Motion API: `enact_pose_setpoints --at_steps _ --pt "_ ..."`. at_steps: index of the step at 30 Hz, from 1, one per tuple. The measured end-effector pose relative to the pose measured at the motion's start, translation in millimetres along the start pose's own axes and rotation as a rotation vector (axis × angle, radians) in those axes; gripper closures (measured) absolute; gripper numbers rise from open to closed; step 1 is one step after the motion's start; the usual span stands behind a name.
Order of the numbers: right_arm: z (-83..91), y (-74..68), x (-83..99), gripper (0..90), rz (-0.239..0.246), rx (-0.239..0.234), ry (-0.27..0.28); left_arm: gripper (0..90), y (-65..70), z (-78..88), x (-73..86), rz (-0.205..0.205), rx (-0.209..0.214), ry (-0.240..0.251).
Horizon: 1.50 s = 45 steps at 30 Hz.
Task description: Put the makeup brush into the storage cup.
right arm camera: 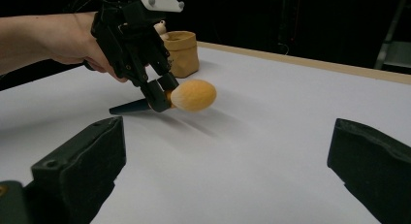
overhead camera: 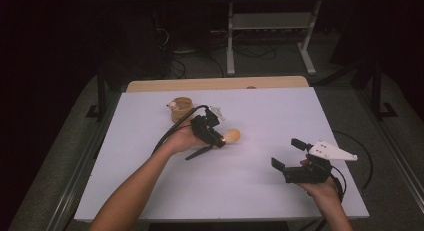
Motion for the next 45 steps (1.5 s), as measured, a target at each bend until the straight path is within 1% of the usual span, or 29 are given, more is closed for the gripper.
enact_pose_setpoints --at_steps 1,2,3,4,5,7,9,10,11,12,15,17,18,20,21,23,24,25,26,28,29,30,31,32,38,40,41,45 --pt "-0.1 -0.2 0.1 0.0 -0.001 0.000 -0.001 62.8 0.4 1.2 -0.2 0.004 0.001 0.011" --pt "-0.1 -0.2 0.1 0.0 -0.001 0.000 -0.001 62.8 0.4 1.2 -0.2 0.004 0.001 0.011" --pt "-0.2 -0.4 0.5 0.0 -0.002 0.000 -0.004 62.8 0.1 4.7 0.0 -0.003 0.000 0.016" --pt "-0.2 -0.4 0.5 0.0 -0.002 0.000 -0.004 62.8 0.1 4.7 0.0 -0.003 0.000 0.016" --pt "-0.3 -0.4 0.6 0.0 -0.003 -0.001 -0.004 62.8 0.6 7.4 -0.2 0.002 0.001 0.036" --pt "0.0 -0.1 1.0 0.0 -0.001 0.000 -0.007 62.9 0.9 9.9 -0.2 0.011 0.000 0.055" --pt "0.1 -0.4 0.7 0.0 -0.008 -0.001 -0.005 62.9 0.9 12.6 0.1 0.018 -0.007 0.071" --pt "0.1 -0.4 0.7 0.0 -0.008 -0.001 -0.005 62.9 0.9 12.6 0.1 0.018 -0.007 0.071" --pt "0.1 -0.1 0.5 0.0 -0.006 -0.001 -0.003 62.9 0.7 15.8 0.3 0.025 0.000 0.093" --pt "0.2 -0.2 0.6 0.0 -0.008 -0.001 -0.005 62.9 0.7 17.3 0.5 0.032 0.000 0.103" --pt "0.3 -0.1 0.7 0.0 -0.008 -0.001 -0.005 62.9 -0.2 20.3 1.3 0.032 -0.002 0.116" --pt "0.3 -0.2 0.7 0.0 -0.007 0.000 -0.004 62.9 -0.5 24.9 2.6 0.046 -0.001 0.144" --pt "0.3 -0.2 0.7 0.0 -0.007 0.000 -0.004 62.9 -0.5 24.9 2.6 0.046 -0.001 0.144" --pt "0.4 0.1 0.5 0.0 -0.004 0.000 -0.003 62.9 -1.2 27.5 3.7 0.047 0.001 0.160" --pt "0.5 0.2 0.5 0.0 -0.003 0.001 -0.003 62.9 -0.8 28.8 4.2 0.054 0.002 0.172" --pt "0.5 0.2 0.5 0.0 -0.003 0.001 -0.003 62.9 -1.0 31.8 5.1 0.054 0.007 0.198" --pt "0.4 -0.1 0.5 0.0 -0.005 0.001 -0.003 62.9 -1.2 35.4 5.7 0.060 0.012 0.228" --pt "0.4 -0.1 0.5 0.0 -0.005 0.001 -0.003 62.9 -1.2 35.4 5.7 0.060 0.012 0.228" --pt "0.4 -0.1 0.7 0.0 -0.006 0.001 -0.004 62.9 -1.6 37.1 6.1 0.057 0.014 0.242" --pt "0.3 -0.2 0.7 0.0 -0.008 0.001 -0.004 62.8 -1.5 40.7 6.8 0.064 0.015 0.271" --pt "0.3 -0.2 0.7 0.0 -0.008 0.001 -0.004 62.9 -1.5 40.7 6.8 0.064 0.015 0.271" --pt "0.5 0.1 0.8 0.0 -0.006 0.001 -0.005 62.9 -1.8 45.3 8.4 0.073 0.015 0.298" --pt "0.6 0.2 0.9 0.0 -0.006 0.001 -0.005 62.9 -1.7 46.6 8.8 0.081 0.016 0.306" --pt "0.6 0.2 0.8 0.0 -0.006 0.002 -0.004 62.8 -2.7 48.6 10.1 0.073 0.015 0.307" --pt "1.0 0.3 0.6 0.0 -0.004 0.002 -0.003 62.8 -3.0 58.2 14.4 0.090 0.013 0.386" --pt "0.8 0.2 0.5 0.0 -0.005 0.002 -0.002 62.9 -1.8 60.7 15.5 0.101 0.012 0.416" --pt "0.8 0.2 0.7 0.0 -0.005 0.003 -0.005 62.8 -1.9 62.9 17.1 0.094 0.007 0.422" --pt "0.5 0.0 1.2 0.0 -0.001 0.003 -0.008 62.8 -0.6 67.7 20.0 0.089 0.003 0.459"
Point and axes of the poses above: each handheld gripper's, and its own axes: z roughly backward along the jaws, x roughly out of its underside, y roughly to its right, the point moved 6 cm from there along -z, roughly forward along the jaws
